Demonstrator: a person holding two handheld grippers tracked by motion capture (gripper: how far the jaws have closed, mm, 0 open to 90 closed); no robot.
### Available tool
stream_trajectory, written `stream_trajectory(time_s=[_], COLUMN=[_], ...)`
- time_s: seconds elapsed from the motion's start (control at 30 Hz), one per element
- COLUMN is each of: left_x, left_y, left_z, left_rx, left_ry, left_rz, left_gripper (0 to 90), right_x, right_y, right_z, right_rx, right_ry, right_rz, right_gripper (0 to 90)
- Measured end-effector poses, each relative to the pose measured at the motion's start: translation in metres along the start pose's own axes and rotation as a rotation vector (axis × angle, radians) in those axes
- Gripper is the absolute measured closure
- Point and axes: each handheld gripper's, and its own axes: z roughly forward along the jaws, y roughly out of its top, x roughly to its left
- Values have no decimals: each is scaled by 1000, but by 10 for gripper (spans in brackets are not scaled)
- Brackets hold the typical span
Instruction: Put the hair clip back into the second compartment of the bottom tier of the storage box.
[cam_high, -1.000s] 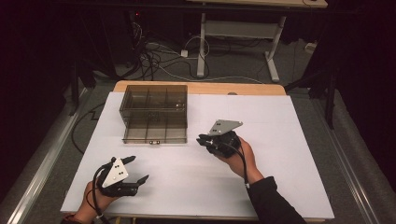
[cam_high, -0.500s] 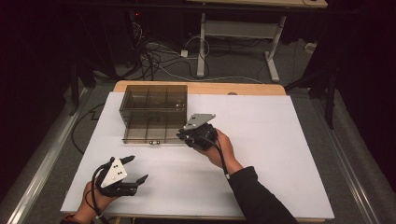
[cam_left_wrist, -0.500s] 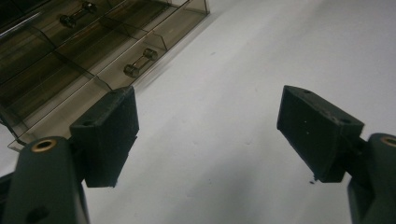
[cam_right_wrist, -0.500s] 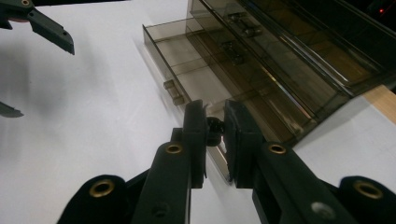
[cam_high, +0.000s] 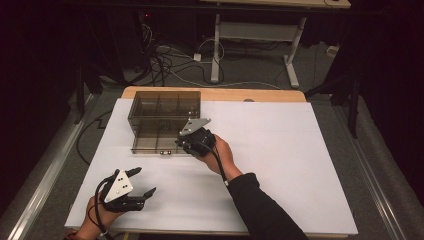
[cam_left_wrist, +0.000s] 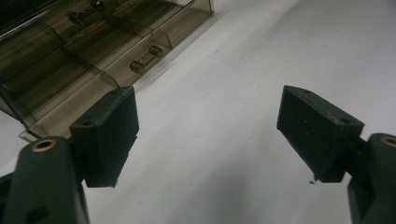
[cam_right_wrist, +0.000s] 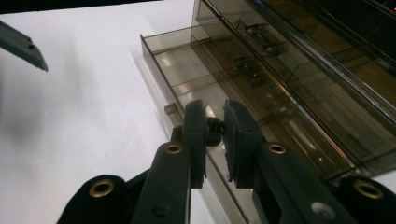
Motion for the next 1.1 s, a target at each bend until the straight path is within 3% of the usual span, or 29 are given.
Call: stream_trajectory(time_s=[0.53,0.87,0.97,1.1], left_x=[0,-1,-1,-1], left_y=[0,0,0,0], left_z=[1,3,3,4], left_rx=[-1,7,4,10], left_ry=[-11,-26,-19,-26], left_rz=[9,0,12,1], left_gripper=[197,197,197,197], right_x=[5,5,4,4], right_y=[6,4,4,3], right_z=[36,45,45,44], right_rx=[21,33,26,15], right_ry=[15,4,1,1], right_rz=[18,36,52,64], right_gripper=[801,791,729,722])
